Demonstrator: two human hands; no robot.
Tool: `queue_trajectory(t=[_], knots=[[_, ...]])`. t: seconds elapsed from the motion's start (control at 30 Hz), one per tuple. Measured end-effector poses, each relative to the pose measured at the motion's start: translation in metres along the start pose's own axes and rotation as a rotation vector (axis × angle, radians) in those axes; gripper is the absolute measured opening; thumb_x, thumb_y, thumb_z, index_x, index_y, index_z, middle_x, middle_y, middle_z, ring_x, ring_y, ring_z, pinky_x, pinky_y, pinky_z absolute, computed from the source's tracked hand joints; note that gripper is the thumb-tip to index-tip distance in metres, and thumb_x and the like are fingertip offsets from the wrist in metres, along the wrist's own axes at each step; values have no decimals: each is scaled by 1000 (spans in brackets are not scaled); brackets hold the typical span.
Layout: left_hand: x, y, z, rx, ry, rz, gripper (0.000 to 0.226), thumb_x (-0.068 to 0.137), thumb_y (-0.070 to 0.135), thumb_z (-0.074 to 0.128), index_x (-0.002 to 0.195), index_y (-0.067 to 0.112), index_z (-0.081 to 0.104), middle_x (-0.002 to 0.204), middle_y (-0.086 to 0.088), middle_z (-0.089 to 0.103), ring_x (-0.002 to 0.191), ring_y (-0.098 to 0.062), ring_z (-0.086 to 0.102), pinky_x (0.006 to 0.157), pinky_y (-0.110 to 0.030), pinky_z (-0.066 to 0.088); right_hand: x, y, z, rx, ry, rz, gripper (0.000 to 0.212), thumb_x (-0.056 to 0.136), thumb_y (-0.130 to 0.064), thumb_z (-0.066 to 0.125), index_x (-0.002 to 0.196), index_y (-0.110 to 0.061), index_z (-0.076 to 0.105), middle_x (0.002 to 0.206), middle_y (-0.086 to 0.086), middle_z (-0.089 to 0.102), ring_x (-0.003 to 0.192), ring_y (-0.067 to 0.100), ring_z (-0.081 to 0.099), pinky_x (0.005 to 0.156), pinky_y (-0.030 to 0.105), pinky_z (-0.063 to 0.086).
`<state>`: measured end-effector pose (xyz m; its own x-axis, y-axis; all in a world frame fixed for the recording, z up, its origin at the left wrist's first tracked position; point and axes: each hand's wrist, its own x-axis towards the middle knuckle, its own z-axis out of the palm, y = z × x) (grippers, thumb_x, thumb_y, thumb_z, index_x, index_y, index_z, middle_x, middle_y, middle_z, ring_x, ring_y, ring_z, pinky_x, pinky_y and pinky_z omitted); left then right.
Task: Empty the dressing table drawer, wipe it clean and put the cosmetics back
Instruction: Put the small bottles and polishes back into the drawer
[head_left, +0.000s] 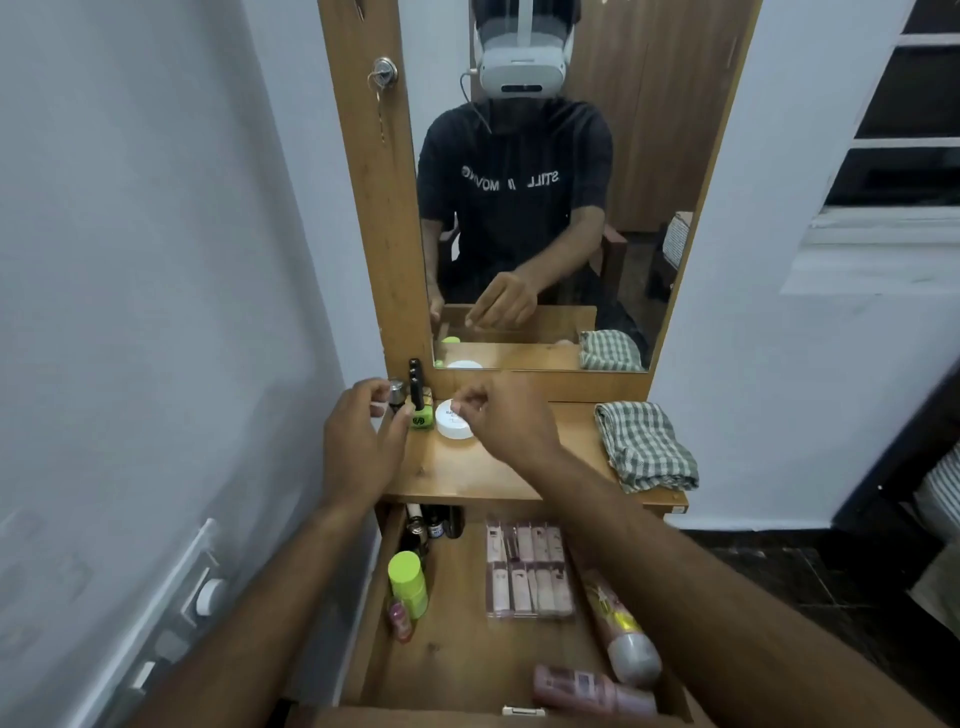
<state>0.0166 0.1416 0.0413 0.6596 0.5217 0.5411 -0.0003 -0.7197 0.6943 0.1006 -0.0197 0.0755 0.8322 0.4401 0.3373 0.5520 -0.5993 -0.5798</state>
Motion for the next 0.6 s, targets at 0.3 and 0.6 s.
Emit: queue_trajectory(t=[0.3,0.6], knots=[[13,1,27,-11,3,20,31,89,25,75,117,16,64,103,5,62,87,-12,58,72,-8,37,68,-30,-1,-9,-71,-65,20,87,-13,66,86,-29,78,80,-12,73,79,6,67,72,32,59],[21,5,45,-12,77,-96,25,87,29,76,104,14,67,94,4,65,82,-12,57,72,-22,40,92,-35,17,-109,-240,-183,30,90,-3,61,98,-27,78,95,-7,75,84,8,68,75,36,61]])
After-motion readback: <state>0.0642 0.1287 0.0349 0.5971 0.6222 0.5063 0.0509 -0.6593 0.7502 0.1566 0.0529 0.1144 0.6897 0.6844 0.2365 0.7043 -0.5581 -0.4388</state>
